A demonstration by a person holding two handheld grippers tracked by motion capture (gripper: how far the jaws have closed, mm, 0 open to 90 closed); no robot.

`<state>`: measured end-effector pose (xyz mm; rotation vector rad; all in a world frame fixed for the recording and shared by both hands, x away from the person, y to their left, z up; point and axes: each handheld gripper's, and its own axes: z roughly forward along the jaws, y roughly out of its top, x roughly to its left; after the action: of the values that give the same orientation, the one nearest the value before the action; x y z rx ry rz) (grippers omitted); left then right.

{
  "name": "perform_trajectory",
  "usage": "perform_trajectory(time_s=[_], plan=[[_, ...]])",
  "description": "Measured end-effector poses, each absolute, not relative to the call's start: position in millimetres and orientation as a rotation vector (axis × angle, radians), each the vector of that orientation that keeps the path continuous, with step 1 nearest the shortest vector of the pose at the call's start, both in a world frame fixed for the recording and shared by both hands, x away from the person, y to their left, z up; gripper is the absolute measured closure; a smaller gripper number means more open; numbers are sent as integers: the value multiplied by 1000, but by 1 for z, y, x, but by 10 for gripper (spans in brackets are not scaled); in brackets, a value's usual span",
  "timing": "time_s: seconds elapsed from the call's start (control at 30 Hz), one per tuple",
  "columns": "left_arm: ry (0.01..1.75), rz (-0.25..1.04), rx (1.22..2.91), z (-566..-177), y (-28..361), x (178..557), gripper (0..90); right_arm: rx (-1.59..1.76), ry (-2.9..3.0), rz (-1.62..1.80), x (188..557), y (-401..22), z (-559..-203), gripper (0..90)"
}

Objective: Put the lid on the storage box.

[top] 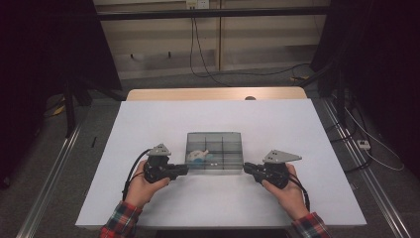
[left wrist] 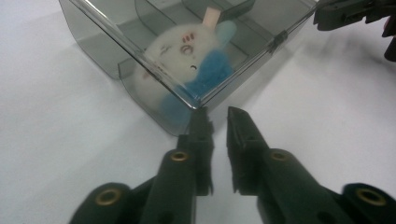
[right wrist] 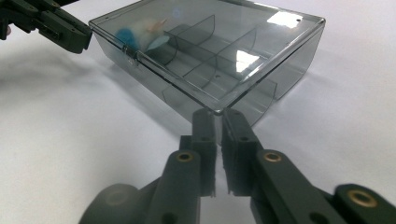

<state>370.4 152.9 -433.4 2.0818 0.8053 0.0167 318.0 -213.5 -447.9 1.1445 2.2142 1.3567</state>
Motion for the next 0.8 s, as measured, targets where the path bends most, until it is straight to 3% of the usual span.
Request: perform_trajectory(time_s=[0.27,0.4,0.47,0.8], plan=[[825,59,2055,-431,162,367,626,1161,2198,1366,312,-224,-447,732],[829,74,2056,-429,165,366,498,1171,2185,1372,309,-231,-446,633],[833,84,2051,-429,167,365,479,1187,2172,1375,308,-234,-446,566],[849,120,2043,-428,185,361,326,1208,2160,1364,302,-248,-446,400]])
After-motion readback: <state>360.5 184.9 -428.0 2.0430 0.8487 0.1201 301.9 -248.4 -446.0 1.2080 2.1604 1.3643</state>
